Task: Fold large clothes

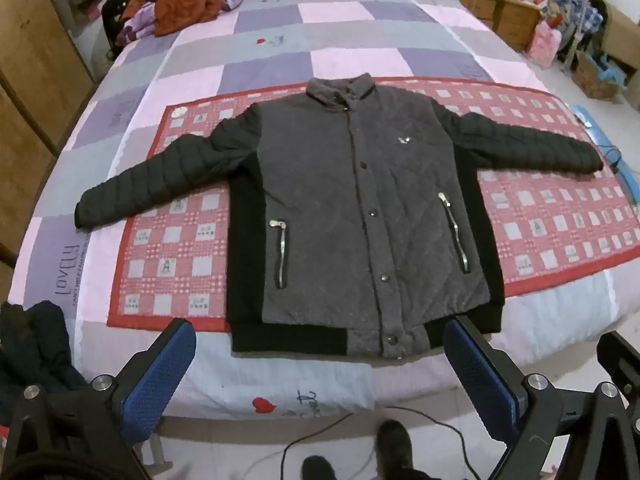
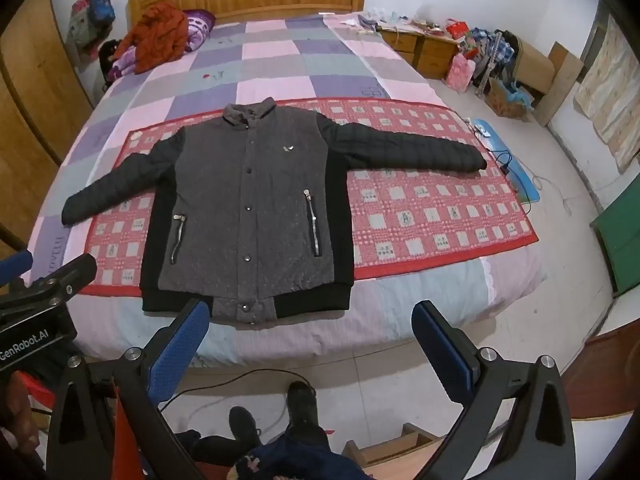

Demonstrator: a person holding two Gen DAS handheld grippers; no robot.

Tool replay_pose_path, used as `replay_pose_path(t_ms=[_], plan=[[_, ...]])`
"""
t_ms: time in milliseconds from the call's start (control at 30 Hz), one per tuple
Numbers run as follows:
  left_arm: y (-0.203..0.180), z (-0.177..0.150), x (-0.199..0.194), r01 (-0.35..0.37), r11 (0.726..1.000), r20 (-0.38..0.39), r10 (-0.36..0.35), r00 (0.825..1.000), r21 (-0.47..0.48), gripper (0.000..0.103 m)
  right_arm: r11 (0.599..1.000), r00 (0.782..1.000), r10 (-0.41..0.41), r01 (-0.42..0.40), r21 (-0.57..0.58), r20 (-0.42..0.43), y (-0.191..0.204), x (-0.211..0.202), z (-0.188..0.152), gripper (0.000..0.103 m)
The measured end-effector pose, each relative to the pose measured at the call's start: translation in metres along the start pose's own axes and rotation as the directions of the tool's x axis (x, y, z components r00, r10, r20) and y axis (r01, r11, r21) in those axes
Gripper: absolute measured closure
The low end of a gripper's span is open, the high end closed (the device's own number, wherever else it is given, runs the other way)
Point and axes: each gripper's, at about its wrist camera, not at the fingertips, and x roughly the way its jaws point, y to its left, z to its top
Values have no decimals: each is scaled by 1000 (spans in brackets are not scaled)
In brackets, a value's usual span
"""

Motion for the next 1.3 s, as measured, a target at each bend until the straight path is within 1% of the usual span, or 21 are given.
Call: replay_pose_path(t_ms=[167, 1300], plan=[[0, 0, 0, 10, 1000, 5, -10, 1000, -6, 0, 1000, 1000, 6, -6, 1, -4, 1, 0, 1, 0], [5, -1, 3, 17, 1000, 4, -17, 1000, -21, 0, 1000, 1000, 9, -9, 2, -5, 13, 6, 6, 0]])
